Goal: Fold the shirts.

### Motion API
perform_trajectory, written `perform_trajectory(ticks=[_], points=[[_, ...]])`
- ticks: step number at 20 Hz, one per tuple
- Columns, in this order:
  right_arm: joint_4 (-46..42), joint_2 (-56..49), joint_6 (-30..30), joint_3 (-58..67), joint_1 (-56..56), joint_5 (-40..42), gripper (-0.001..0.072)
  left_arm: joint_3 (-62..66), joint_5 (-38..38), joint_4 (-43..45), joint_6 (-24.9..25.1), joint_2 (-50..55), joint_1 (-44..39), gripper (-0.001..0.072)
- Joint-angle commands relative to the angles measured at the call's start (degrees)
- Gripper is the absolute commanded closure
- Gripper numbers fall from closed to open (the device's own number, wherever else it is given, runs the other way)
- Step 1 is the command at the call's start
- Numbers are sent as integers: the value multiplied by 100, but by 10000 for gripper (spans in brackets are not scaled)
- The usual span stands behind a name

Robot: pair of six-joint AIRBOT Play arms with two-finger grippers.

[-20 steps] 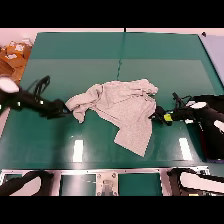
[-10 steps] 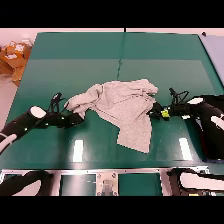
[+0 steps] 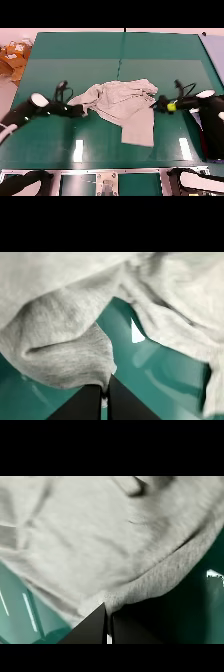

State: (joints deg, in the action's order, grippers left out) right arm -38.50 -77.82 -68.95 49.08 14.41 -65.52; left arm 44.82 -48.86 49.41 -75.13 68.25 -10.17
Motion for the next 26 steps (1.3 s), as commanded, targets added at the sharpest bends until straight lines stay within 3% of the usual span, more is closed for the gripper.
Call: perform_trajectory(ticks=[1, 4, 10, 13, 16, 19, 23, 26], points=[[15, 745, -297, 1005, 518, -966, 698, 1545, -1696, 1943, -776, -793, -4, 689], [17, 1906, -778, 2435, 1064, -1056, 698, 3646, -2610, 2988, -1191, -1541, -7, 688], [0, 3585, -1639, 5097, 1829, -190, 698, 7337, -2634, 3060, -1316, -2046, -7, 688], [-424, 3838, -1987, 6041, 1893, 299, 697, 8111, -2750, 3062, -1340, -2081, -7, 688], [-879, 3832, -2149, 6365, 1893, 291, 698, 7969, -3254, 3268, -1364, -2081, -7, 687], [-763, 3718, -2144, 5812, 1893, 181, 697, 6988, -3298, 3696, -1488, -2065, -7, 687], [101, 3292, -1325, 3904, 1766, 234, 698, 5141, -2441, 3744, -1526, -1617, -7, 688], [205, 2677, -723, 2352, 1027, 846, 697, 4505, -1698, 3646, -1554, -533, -7, 688]])
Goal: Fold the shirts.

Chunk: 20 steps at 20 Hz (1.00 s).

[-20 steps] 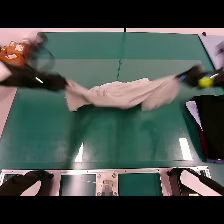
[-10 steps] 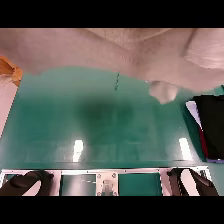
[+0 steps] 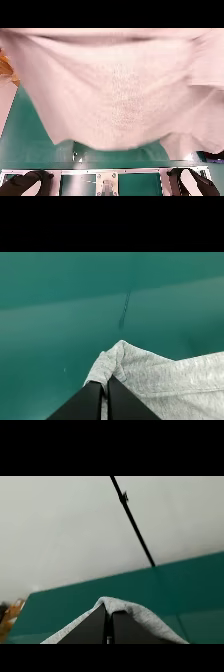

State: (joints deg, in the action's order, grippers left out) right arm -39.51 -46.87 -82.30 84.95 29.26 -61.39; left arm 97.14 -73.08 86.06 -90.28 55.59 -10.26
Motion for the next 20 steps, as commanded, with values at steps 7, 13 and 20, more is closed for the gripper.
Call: perform_trajectory(ticks=[7, 13, 20], points=[[315, -3025, 1191, -2459, -1917, 1696, 697, -726, 2243, -1390, 363, 3926, 2, 687], [330, -4096, 1187, -1871, -1869, 1508, 398, -407, 2369, -2105, 310, 4566, 291, 167], [48, -3412, 1209, -1606, -413, -575, 698, 876, -975, -2140, 785, 4127, 1497, 688]])
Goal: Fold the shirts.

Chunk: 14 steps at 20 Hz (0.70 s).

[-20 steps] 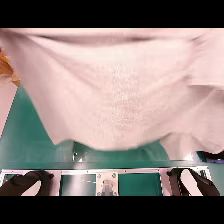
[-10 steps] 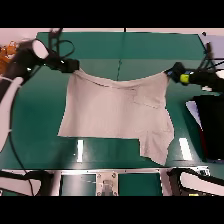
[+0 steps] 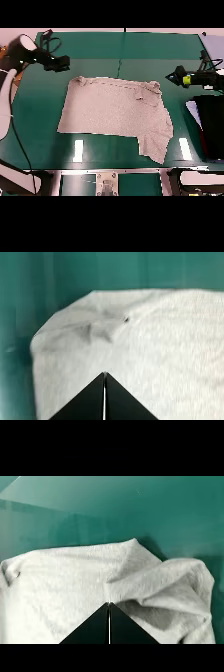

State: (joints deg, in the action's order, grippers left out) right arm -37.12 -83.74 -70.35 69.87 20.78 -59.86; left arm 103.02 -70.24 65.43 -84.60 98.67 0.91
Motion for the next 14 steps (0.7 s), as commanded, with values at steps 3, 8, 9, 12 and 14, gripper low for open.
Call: perform_trajectory(ticks=[3, 8, 9, 12, 14], points=[[-490, 1060, 9, -992, 599, -656, 698, -63, -1945, 31, 387, -601, 468, 689], [-885, 2428, -118, -2708, 1130, -468, 698, -2955, -1749, -249, 933, -2256, 1231, 689], [-874, 2577, -118, -2924, 1172, -376, 698, -3585, -1690, -380, 1051, -2496, 1655, 689], [-835, 2728, -116, -3246, 1150, -295, 697, -4920, -1521, -745, 1423, -2581, 2892, 687], [-787, 2728, -116, -3250, 1145, -280, 698, -5495, -1176, -758, 1696, -2441, 3241, 548]])
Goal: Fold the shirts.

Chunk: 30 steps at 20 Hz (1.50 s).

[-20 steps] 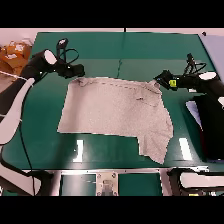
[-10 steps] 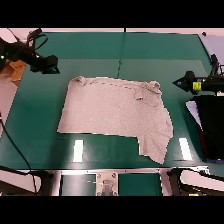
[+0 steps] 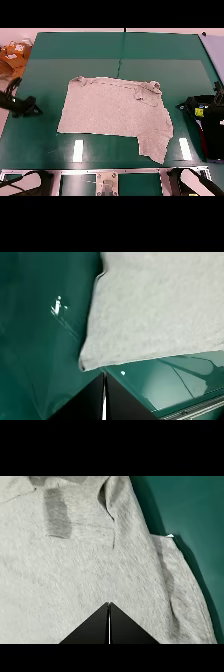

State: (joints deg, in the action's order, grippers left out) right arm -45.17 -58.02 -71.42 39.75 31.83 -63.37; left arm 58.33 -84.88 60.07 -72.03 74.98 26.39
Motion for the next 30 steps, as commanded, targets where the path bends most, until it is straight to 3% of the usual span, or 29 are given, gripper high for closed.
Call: perform_trajectory(ticks=[1, 2, 8, 12, 13, 14, 15, 17, 23, 27, 30], points=[[59, 155, -2, -238, 37, 76, 698, -1259, 579, -227, 505, -2, 704, 227], [103, 155, 13, -238, 37, 76, 697, -1447, 833, -286, 525, 74, 693, 177], [122, 155, 57, -238, 37, 98, 698, -2164, 1270, -1606, 1307, 828, 664, 178], [166, 155, 55, -236, 39, 96, 697, -2194, 1482, -2111, 1556, 992, -118, 179], [164, 155, 55, -236, 39, 96, 697, -2184, 1515, -2109, 1554, 1016, -332, 210], [162, 155, 55, -236, 39, 94, 696, -2164, 1504, -2105, 1563, 1001, -463, 416], [155, 155, 55, -236, 55, 90, 671, -2085, 1381, -2070, 1611, 997, -474, 517], [140, 155, 7, -236, 151, 70, 441, -1790, 997, -1786, 1611, 997, -407, 687], [-973, 129, -839, -273, 1043, -339, 426, -1451, 1126, -1663, 1486, 973, -380, 688], [-1384, -326, -852, -756, 1180, -330, 427, -1453, 1290, -1790, 1491, 973, -380, 688], [-1158, -1034, -411, -1130, 1167, -201, 426, -1453, 1287, -1832, 1506, 973, -380, 687]])
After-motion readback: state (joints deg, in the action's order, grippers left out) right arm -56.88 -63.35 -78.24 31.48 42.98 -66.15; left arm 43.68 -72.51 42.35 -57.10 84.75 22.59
